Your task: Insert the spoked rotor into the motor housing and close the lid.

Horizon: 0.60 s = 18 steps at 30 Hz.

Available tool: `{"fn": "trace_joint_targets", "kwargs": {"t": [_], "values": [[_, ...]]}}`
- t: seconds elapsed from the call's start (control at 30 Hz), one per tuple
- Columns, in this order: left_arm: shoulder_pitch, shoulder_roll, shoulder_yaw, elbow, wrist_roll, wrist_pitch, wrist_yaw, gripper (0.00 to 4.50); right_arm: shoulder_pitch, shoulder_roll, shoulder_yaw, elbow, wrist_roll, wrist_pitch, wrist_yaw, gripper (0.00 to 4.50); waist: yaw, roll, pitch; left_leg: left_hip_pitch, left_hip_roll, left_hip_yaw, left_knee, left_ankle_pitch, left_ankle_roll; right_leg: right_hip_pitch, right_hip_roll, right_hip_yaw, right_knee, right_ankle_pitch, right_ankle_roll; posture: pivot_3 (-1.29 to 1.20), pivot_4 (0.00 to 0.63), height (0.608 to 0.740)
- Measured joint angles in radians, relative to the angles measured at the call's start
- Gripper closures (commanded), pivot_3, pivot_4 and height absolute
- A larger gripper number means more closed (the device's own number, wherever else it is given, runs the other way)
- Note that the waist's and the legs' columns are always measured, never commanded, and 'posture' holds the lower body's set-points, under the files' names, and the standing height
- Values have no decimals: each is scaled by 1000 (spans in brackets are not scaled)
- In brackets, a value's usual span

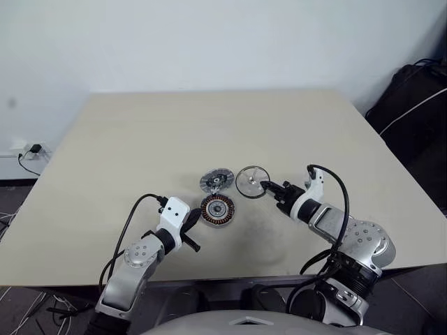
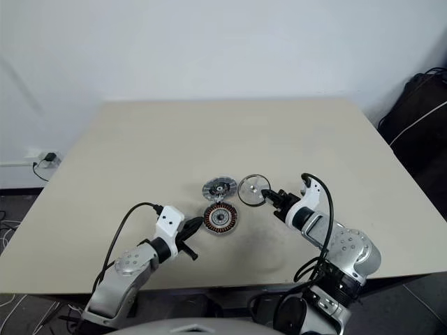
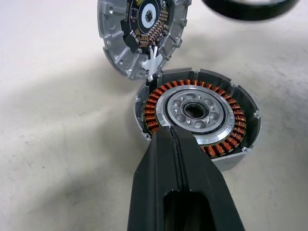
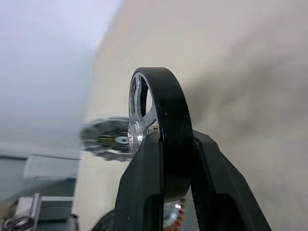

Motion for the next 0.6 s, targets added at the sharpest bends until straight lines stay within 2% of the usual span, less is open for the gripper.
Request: {"fn": "trace_joint_targets", "kwargs": {"t": [0.27, 0.6], "values": [[13, 0, 8, -5, -8, -16, -2, 4500, 60, -32, 157, 4, 44, 33, 35, 4084, 0, 0, 0, 0, 0, 0, 0, 0, 0, 0, 0, 0, -1, 0, 0, 0, 0, 740], [23, -2, 20, -7, -9, -16, 0, 4500, 89, -60, 232, 90, 62, 9, 56, 4084, 0, -1, 0, 0, 0, 0, 0, 0, 0, 0, 0, 0, -1, 0, 0, 0, 0, 740]]}}
